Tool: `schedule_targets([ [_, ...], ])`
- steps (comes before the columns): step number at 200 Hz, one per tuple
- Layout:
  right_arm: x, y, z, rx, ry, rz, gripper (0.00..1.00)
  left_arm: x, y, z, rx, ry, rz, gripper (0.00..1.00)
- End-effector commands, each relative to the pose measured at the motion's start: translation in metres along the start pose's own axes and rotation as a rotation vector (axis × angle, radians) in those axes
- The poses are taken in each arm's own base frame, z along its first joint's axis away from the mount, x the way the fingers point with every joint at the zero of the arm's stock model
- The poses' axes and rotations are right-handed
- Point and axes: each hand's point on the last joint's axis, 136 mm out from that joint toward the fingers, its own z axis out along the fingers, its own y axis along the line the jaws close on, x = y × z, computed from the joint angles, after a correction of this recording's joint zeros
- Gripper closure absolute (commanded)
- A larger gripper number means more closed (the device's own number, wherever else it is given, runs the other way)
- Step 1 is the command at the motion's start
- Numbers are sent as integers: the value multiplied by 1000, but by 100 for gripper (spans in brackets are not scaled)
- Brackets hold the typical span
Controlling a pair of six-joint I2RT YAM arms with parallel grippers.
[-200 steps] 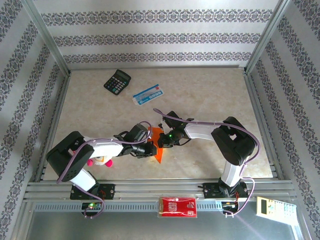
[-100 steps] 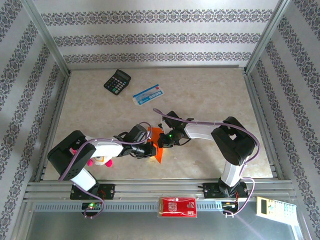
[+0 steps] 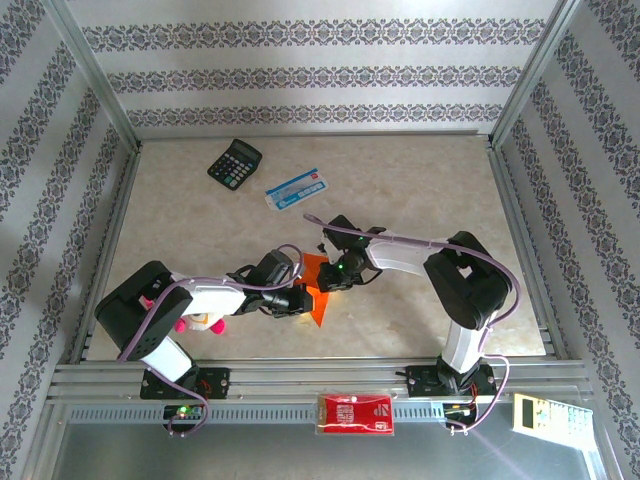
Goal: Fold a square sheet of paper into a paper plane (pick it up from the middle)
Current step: Third fold the triangle at the center of the table.
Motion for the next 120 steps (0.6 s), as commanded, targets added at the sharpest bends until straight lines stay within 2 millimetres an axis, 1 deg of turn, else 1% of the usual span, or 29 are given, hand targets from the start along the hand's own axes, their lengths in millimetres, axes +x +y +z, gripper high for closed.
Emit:
schedule_targets([
  [1, -5, -9, -23, 59, -32, -16, 79, 31, 56, 4, -192, 92, -91, 95],
  [20, -1, -10, -38, 51, -62, -7, 78, 31, 57, 3, -201, 92, -95, 95],
  [30, 6, -9, -46, 30, -82, 6, 79, 30, 57, 2, -205, 88, -104, 96],
  [38, 14, -6, -48, -10, -90, 27, 79, 30, 57, 1, -211, 84, -109, 96],
  [41, 14, -2, -51, -32, -103, 29, 80, 30, 57, 1, -213, 82, -112, 96],
  [53, 24, 9, -53, -113, -120, 57, 82, 28, 59, -1, -229, 70, -124, 97],
  [59, 31, 12, -53, -141, -122, 78, 83, 28, 59, -2, -238, 67, -128, 98],
  [77, 42, 26, -51, -230, -160, 109, 86, 28, 61, -4, -270, 67, -142, 98],
  [86, 49, 31, -46, -264, -164, 134, 88, 28, 62, -5, -280, 64, -148, 99],
  [120, 63, 52, -26, -348, -181, 147, 94, 25, 63, -8, -299, 49, -162, 99],
])
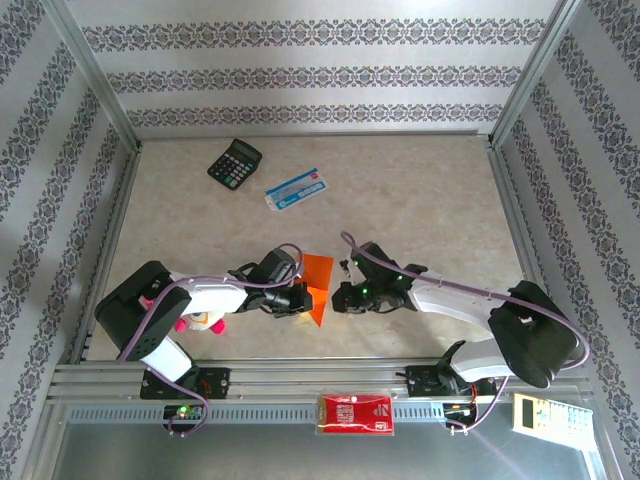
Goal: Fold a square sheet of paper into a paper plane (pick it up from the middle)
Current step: Third fold the triangle at the center of the table.
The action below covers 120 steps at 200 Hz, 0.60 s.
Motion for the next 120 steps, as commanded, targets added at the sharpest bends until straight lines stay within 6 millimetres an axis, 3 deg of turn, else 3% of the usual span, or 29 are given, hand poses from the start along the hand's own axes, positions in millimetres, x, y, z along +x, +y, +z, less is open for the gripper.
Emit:
schedule_targets([
  [1, -4, 30, 11, -134, -51, 40, 94, 24, 61, -2, -249, 43, -109, 99],
  [37, 6, 32, 32, -142, -5, 40, 97, 22, 60, -2, -250, 39, -105, 99],
  [120, 8, 26, 52, -121, 31, 68, 98, 23, 58, -2, -243, 45, -93, 99],
])
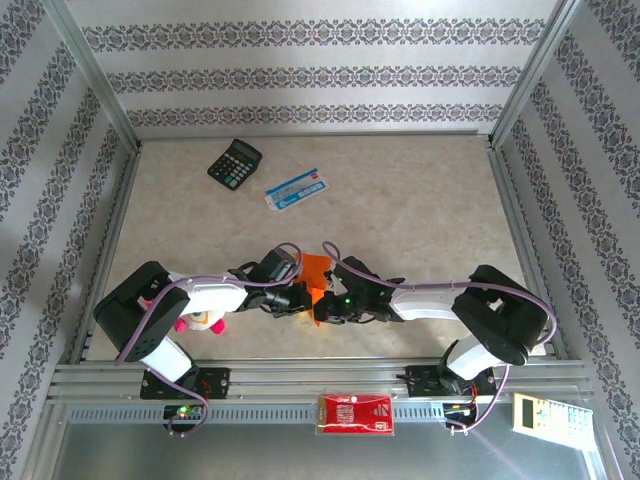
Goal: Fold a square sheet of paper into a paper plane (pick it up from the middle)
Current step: Third fold the triangle at the center of the table.
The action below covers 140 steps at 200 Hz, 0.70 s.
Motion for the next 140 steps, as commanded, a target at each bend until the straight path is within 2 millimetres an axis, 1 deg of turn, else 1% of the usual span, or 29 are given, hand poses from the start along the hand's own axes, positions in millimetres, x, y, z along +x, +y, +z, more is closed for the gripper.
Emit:
schedule_targets([
  [1, 1, 4, 7, -13, 17, 6, 98, 23, 57, 1, -221, 45, -71, 99],
  [19, 3, -1, 11, 0, 27, 15, 99, 23, 57, 1, -220, 46, -70, 99],
  [41, 5, -12, 14, 40, 32, 36, 99, 23, 56, 1, -217, 47, -69, 99],
  [62, 10, -30, 16, 109, 40, 87, 100, 23, 55, 0, -213, 46, -68, 99],
  [83, 17, -50, 14, 193, 45, 127, 100, 21, 49, 0, -199, 45, -61, 99],
  [99, 23, -64, 15, 231, 50, 154, 100, 17, 41, -1, -179, 39, -52, 98],
  [117, 30, -78, 15, 267, 61, 183, 100, 10, 26, -5, -143, 32, -33, 97],
  [140, 36, -89, 15, 294, 68, 204, 100, 1, 7, -13, -105, 14, -6, 94],
])
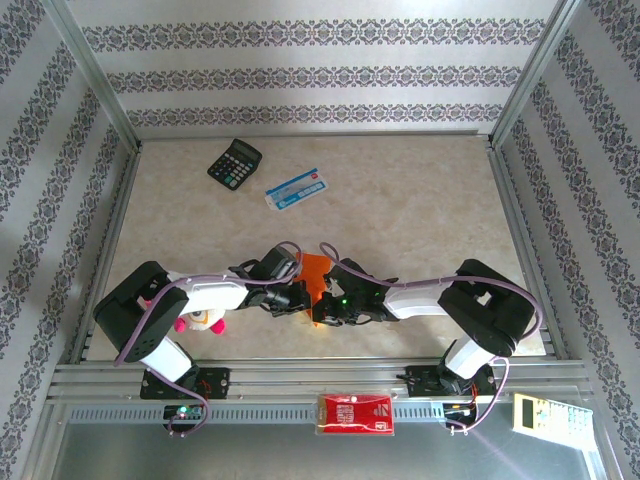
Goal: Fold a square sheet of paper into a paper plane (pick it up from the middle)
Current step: Third fold the triangle at the center of the table.
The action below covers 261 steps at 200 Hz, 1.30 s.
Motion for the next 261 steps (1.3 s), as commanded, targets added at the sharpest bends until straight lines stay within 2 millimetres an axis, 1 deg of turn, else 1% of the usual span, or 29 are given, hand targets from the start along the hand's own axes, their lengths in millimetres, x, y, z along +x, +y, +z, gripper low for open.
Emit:
schedule_targets([
  [1, 27, -80, 5, 266, 40, 128, 100, 3, 6, -9, -68, 12, 8, 94],
  [9, 28, -82, 5, 271, 41, 134, 100, 1, 2, -11, -62, 6, 15, 93],
  [16, 28, -83, 5, 274, 41, 136, 100, 1, 3, -11, -67, 10, 17, 93],
  [42, 30, -90, 3, 304, 45, 157, 100, 5, 18, -3, -88, 28, -9, 94],
  [74, 37, -101, -1, 358, 65, 180, 100, 3, 22, 0, -78, 28, -15, 95],
  [91, 40, -105, -5, 384, 71, 182, 100, -2, 21, -1, -69, 22, -13, 95],
  [110, 42, -108, -7, 400, 75, 187, 100, -6, 25, -2, -66, 23, -20, 95],
  [129, 44, -111, -8, 409, 79, 190, 100, -11, 28, -3, -60, 23, -25, 94],
  [183, 46, -117, -10, 436, 90, 181, 100, -25, 28, -5, -39, 14, -33, 94],
  [222, 47, -118, -10, 441, 93, 172, 100, -34, 31, -6, -42, 13, -36, 94],
  [261, 47, -120, -12, 447, 91, 172, 100, -47, 36, -7, -45, 4, -51, 93],
])
